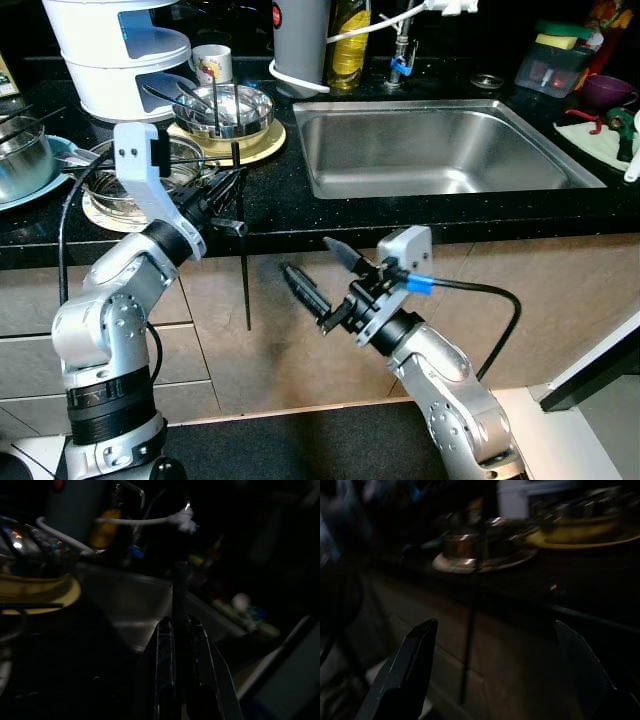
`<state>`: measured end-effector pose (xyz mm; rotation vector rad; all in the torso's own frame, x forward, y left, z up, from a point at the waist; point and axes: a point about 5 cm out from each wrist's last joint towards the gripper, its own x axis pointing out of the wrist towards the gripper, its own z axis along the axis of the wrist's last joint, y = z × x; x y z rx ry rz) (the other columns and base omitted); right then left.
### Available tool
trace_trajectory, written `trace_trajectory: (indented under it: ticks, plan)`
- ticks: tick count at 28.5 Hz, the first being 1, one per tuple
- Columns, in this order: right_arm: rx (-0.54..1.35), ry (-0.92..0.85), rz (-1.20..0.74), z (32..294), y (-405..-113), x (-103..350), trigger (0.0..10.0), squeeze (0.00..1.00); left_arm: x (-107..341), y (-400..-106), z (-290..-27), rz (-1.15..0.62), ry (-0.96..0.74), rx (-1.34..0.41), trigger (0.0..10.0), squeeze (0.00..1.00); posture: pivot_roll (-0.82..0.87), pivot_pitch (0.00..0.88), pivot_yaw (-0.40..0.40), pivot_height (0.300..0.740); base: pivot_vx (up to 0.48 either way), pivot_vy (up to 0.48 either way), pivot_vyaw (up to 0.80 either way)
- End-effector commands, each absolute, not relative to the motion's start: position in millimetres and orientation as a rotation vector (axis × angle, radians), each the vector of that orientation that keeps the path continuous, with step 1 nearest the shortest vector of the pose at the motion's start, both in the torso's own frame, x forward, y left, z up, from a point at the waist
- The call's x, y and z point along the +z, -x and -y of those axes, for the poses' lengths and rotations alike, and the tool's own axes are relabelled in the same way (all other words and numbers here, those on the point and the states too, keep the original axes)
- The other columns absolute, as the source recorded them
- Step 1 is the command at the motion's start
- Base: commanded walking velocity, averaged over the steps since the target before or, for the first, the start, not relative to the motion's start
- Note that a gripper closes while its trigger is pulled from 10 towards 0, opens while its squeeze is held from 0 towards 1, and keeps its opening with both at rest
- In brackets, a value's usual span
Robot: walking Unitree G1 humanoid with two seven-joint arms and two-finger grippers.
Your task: Kitchen organization
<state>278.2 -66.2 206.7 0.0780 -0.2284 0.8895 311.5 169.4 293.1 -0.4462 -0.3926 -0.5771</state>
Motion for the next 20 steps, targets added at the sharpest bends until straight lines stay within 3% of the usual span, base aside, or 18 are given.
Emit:
trace_trajectory:
  ticks: [1,3,4,5,20]
  plan:
    - [0.933,-0.046,0.217,59.8,-273.3,208.4,10.0,1.0,293.1,-304.5,-171.3,0.456,0.521,-0.606,0.0,0.0,-0.08,0.167,-0.032,0.74,0.0,0.0,0.0]
    - [0.972,-0.072,0.188,54.6,-270.5,208.1,10.0,1.0,290.4,-301.3,-173.2,0.496,0.579,-0.615,0.0,0.0,-0.09,0.17,-0.035,0.74,0.0,0.0,0.0]
    - [0.989,-0.089,0.18,52.6,-268.9,209.1,10.0,0.33,288.1,-299.7,-173.0,0.504,0.593,-0.632,0.0,0.0,-0.09,0.171,-0.037,0.74,0.0,0.0,0.0]
    - [1.004,-0.106,0.174,51.2,-267.5,210.1,10.0,0.0,285.7,-297.9,-172.6,0.507,0.601,-0.645,0.0,0.0,-0.09,0.171,-0.037,0.74,0.0,0.0,0.0]
    - [0.978,-0.128,0.123,48.0,-270.7,209.9,10.0,0.0,277.8,-291.9,-160.4,0.507,0.723,-0.705,0.0,0.0,-0.09,0.183,-0.037,0.74,0.0,0.0,0.0]
